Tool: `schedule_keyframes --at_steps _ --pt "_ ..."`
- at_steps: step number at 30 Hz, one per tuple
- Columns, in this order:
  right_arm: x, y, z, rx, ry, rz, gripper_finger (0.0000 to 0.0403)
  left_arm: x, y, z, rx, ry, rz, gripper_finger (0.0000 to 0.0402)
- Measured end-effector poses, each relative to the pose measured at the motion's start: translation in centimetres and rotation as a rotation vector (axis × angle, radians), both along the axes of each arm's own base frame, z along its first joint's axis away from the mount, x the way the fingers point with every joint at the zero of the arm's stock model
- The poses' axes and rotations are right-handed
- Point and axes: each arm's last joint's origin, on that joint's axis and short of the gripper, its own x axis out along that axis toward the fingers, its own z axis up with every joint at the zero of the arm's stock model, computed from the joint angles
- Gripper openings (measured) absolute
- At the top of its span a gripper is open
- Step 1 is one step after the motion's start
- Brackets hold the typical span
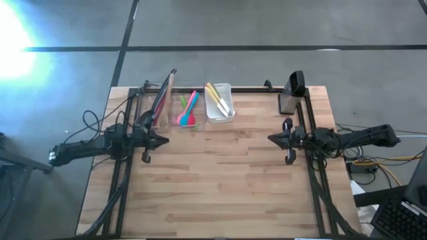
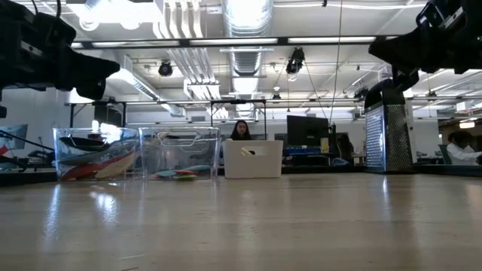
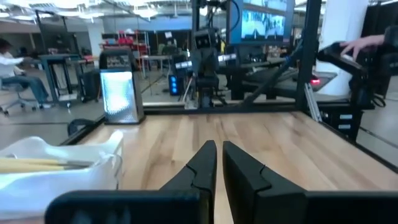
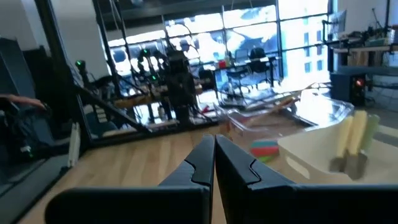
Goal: Pick & Place Kitchen Items
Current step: Return to Home Position
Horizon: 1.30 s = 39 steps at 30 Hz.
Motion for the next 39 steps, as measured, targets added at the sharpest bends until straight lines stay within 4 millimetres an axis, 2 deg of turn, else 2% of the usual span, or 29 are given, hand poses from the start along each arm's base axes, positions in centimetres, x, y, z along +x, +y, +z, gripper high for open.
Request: schedule_keyframes --at_steps 7,11,39 --pt "-1.3 -0.4 -1.3 -0.012 0.12 -0.029 0.0008 0.0 0.0 -0.1 -0.001 0.006 0.0 0.0026" --pt "-1.7 -0.7 -0.9 -0.03 0.061 -0.044 0.0009 0.0 0.0 0.0 0.0 -0.002 0.001 0.0026" --pt "-1.4 -1.0 -1.2 -0.024 0.103 -0.069 0.0009 0.1 0.0 0.0 -0.002 0.011 0.007 0.0026"
